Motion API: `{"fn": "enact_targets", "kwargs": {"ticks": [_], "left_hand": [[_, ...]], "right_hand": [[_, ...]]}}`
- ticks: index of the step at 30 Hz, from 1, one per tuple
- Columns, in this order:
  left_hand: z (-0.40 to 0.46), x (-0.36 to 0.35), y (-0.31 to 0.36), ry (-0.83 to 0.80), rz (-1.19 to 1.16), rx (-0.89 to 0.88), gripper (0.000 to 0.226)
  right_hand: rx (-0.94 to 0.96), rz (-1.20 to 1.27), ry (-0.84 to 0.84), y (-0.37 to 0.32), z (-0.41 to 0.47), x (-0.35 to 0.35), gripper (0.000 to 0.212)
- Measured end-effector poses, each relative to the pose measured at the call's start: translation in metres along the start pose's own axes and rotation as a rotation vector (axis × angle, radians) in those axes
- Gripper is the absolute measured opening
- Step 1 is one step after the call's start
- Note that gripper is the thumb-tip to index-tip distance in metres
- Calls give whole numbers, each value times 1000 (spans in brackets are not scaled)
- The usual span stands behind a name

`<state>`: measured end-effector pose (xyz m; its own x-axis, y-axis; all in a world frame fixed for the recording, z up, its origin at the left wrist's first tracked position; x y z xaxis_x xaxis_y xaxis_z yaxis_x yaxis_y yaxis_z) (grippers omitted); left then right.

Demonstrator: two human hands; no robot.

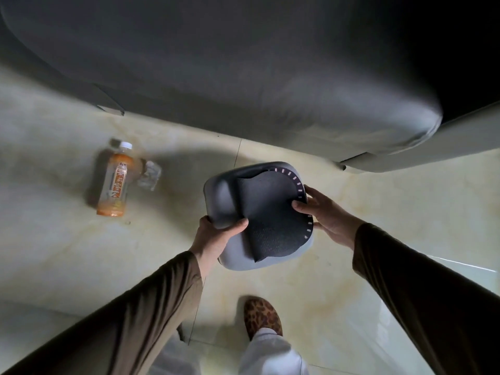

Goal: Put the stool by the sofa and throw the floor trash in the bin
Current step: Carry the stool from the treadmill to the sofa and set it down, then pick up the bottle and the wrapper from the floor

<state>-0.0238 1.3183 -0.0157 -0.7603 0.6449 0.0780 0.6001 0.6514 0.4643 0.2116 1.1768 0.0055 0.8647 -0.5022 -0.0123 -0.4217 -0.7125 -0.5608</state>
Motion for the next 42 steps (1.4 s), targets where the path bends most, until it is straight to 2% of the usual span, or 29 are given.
{"fn": "enact_targets", "kwargs": {"ticks": [1,4,5,8,15,16,18,20,22,24,26,29,32,36,42], "left_hand": [[3,-1,1,-7,4,7,99],[16,-5,6,-10,9,11,63],[20,-6,7,-8,5,16,61],[30,-9,6,-7,-8,31,79],[34,-7,12,22,57,37,115],[32,-4,14,18,96,28,121],[20,5,24,11,218,-19,117],[5,26,36,17,357,-100,109],[-1,57,43,35,493,-241,93],[2,101,48,73,658,-395,69],[14,143,54,145,792,-472,59],[42,203,62,282,923,-498,60],[77,244,72,354,1041,-448,68],[118,266,82,331,1172,-384,88],[165,266,84,351,1209,-356,97]], "right_hand": [[5,-3,7,-3,3,-1,56],[16,27,42,-9,20,-4,53],[16,43,51,-10,24,-4,54],[6,56,93,-5,41,-1,70],[40,44,188,-8,52,-5,64],[47,10,231,-10,48,-9,62],[84,-105,398,-19,37,-20,59],[262,-335,595,-31,20,-39,51],[520,-559,678,-48,0,-72,40],[722,-610,630,-65,-10,-121,33],[796,-500,508,-78,-6,-170,28],[714,-340,330,-84,32,-243,27],[533,-338,304,-75,96,-295,28],[302,-382,311,-66,162,-328,38],[292,-527,354,-61,224,-356,43]]}}
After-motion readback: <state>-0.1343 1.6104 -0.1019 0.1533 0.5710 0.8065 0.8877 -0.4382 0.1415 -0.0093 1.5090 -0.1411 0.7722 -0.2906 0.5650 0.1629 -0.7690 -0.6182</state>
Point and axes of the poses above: each hand's wrist, its own z-axis towards the middle knuckle, its own x-axis out of the back of the hand, y = z × x, the point moved 1 cm from there along z, towards the middle knuckle, and after that the axes turned 1 degree about x, right-handed, at the moved point
